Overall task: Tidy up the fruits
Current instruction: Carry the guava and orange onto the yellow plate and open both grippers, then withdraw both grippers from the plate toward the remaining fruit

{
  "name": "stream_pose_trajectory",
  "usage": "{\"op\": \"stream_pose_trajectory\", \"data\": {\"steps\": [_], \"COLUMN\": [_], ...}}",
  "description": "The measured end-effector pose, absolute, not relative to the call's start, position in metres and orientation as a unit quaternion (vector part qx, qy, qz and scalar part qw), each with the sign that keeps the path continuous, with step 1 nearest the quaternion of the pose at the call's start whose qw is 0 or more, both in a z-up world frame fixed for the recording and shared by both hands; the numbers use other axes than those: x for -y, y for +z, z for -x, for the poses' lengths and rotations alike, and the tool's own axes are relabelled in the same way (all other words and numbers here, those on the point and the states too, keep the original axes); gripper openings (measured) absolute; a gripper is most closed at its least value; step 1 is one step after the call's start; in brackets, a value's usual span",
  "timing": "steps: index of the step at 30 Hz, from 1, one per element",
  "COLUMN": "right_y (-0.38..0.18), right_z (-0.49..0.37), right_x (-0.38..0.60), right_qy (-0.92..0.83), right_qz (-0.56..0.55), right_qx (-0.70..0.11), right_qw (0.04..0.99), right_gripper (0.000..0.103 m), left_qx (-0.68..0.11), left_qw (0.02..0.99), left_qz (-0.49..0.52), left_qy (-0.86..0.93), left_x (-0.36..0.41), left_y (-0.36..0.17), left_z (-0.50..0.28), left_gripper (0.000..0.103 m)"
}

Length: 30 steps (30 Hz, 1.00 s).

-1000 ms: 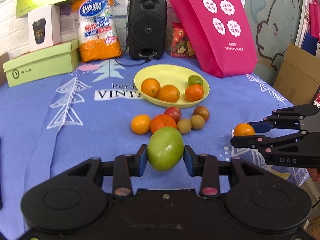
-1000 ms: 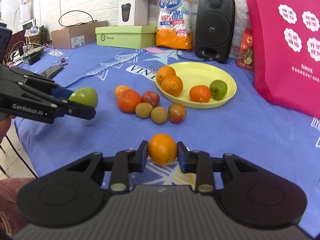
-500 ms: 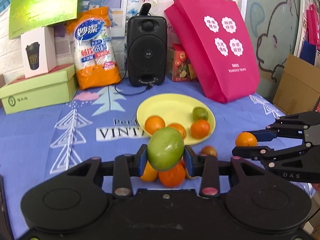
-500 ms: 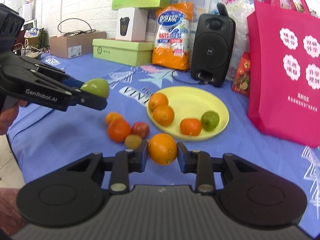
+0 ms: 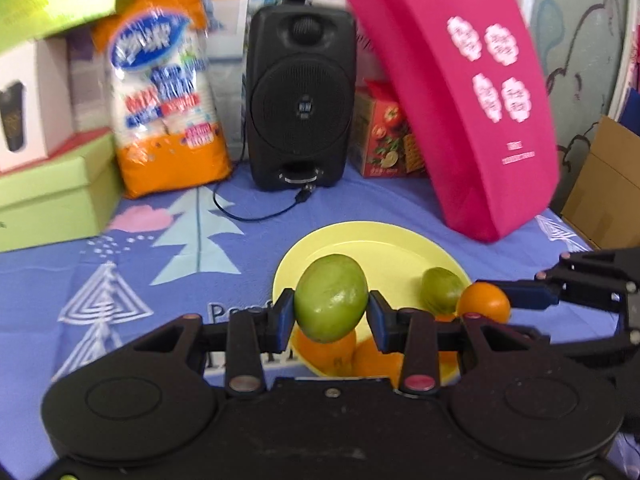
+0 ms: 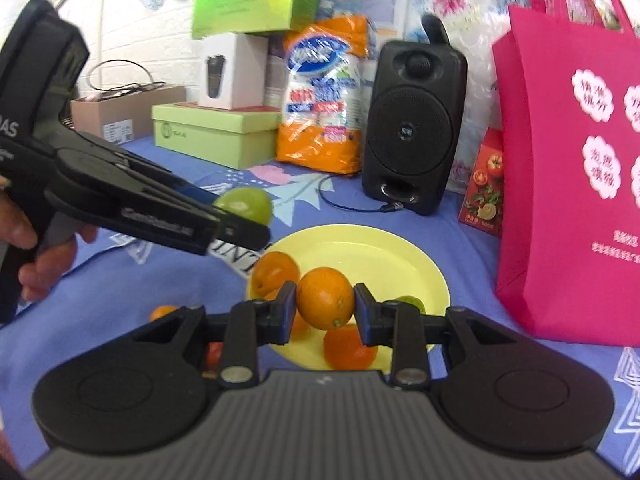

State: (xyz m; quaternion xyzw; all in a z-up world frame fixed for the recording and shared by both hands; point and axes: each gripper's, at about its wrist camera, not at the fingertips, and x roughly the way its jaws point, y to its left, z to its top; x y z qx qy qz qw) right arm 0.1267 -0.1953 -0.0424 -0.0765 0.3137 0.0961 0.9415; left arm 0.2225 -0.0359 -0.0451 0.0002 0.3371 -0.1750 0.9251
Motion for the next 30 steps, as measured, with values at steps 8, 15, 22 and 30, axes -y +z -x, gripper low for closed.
{"op": "stream_pose_trajectory", "data": {"steps": [8,15,22,30], "right_y": [-0.069,-0.074,-0.059,-0.045], "right_z": [-0.171,-0.178,-0.159,-0.12], "right_x": [0.206,0.21,0.215,0.215], "right_qy": [0.078,0.074,0.068,0.071], "right_qz": [0.05,0.048,0.051,0.056], "right_qx": [-0.341,-0.346,-0.327,-0.316], "right_qw": [0.936,0.934,0.941,0.944], "right_gripper": [0.03,0.037,0.044,0.046], "left_qx": [-0.375,-0.354,-0.322,-0.314], "left_qw": [0.912,0.923,0.936,0.942], "left_qz": [-0.009,-0.018,-0.035,-0.025], "left_qy": [-0.167,-0.149,-0.136,-0.117], "left_x": [0.053,0.053,0.031,0.0], "left_y": [-0.073,-0.07,-0.044,-0.035], "left_z": [-0.282,-0.28,-0.236,-0.174], "left_gripper": [0.038,0.074,0.074,0.074]}}
